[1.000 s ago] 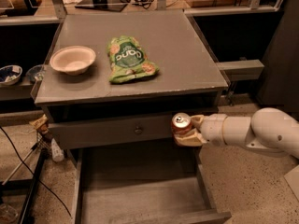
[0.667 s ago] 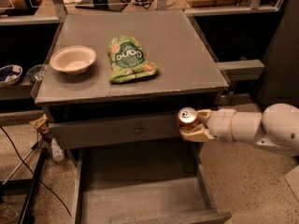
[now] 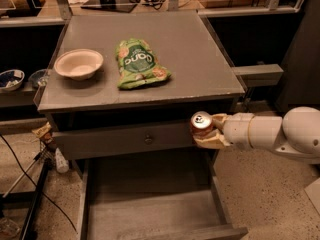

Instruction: Pick coke can from middle drawer and place on counter

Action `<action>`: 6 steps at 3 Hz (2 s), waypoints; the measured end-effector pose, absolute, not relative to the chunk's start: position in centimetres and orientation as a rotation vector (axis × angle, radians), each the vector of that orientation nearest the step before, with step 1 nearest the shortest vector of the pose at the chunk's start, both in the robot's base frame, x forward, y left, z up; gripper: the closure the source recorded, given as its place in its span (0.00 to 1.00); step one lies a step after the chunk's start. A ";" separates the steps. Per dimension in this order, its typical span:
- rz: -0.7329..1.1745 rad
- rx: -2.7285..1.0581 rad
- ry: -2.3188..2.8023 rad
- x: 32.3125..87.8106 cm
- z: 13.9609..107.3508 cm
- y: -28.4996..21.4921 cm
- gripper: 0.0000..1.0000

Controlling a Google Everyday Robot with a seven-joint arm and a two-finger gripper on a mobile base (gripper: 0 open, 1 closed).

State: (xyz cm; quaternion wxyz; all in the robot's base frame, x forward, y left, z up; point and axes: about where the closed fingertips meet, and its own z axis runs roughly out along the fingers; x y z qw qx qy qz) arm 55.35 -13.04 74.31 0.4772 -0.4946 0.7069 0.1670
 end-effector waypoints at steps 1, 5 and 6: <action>0.393 -1.226 1.720 55.5 76.2 -13.3 1.00; 0.388 -1.251 1.639 57.0 85.2 -15.1 1.00; 0.455 -1.249 1.618 57.5 86.7 -15.3 1.00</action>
Offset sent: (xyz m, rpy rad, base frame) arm 0.0024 -0.0132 0.0685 -0.0299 -0.0122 0.0353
